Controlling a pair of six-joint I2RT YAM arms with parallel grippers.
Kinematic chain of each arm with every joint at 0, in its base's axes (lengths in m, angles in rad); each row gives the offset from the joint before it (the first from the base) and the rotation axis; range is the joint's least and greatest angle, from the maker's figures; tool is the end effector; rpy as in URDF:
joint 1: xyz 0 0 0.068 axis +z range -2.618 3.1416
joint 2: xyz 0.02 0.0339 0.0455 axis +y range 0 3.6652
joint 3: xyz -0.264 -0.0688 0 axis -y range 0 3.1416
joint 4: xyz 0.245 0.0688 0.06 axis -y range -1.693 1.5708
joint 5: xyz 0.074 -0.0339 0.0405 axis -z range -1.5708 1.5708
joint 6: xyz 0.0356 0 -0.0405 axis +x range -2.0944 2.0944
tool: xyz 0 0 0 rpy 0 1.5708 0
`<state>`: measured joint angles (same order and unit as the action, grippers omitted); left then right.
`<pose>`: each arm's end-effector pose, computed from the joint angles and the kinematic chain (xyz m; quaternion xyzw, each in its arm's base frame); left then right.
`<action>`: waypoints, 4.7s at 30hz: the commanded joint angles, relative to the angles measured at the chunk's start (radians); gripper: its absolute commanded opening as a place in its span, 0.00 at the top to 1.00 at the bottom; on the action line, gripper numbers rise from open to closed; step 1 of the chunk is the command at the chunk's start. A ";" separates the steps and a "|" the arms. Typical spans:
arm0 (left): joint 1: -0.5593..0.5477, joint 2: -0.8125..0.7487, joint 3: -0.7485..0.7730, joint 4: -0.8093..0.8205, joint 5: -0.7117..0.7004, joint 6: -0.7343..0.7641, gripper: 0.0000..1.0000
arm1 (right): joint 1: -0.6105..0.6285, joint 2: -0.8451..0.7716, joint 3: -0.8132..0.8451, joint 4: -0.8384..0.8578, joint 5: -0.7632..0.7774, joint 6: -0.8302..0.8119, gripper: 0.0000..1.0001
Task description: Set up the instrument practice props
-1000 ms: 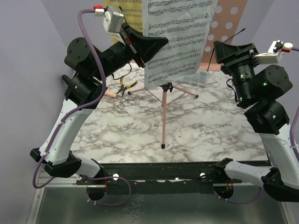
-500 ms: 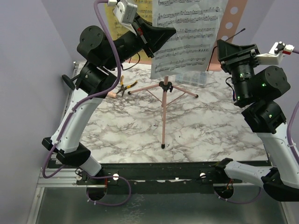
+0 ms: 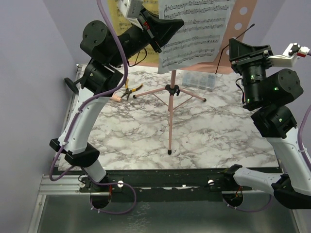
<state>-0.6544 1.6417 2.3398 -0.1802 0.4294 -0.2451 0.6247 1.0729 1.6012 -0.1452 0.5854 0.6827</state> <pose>0.2133 -0.1823 0.6329 0.2801 0.4433 -0.4637 0.7142 0.1506 0.0843 0.5595 0.2546 0.5286 0.3544 0.7281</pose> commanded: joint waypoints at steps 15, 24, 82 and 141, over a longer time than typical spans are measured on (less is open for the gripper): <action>0.007 0.080 0.069 0.040 0.009 -0.039 1.00 | 0.004 -0.022 -0.075 0.185 -0.006 -0.097 1.00; 0.009 0.103 0.080 0.058 0.009 -0.047 1.00 | 0.004 -0.039 -0.149 0.342 -0.078 -0.217 1.00; 0.018 0.196 0.155 0.119 0.080 -0.098 1.00 | 0.004 0.015 -0.129 0.331 -0.149 -0.311 0.77; 0.053 0.310 0.237 0.144 0.190 -0.104 1.00 | 0.004 -0.005 -0.205 0.432 -0.277 -0.412 1.00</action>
<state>-0.6041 1.9347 2.5526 -0.0433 0.6136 -0.3401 0.6247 1.0763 1.4029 0.2451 0.3481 0.2790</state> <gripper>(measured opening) 0.019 0.016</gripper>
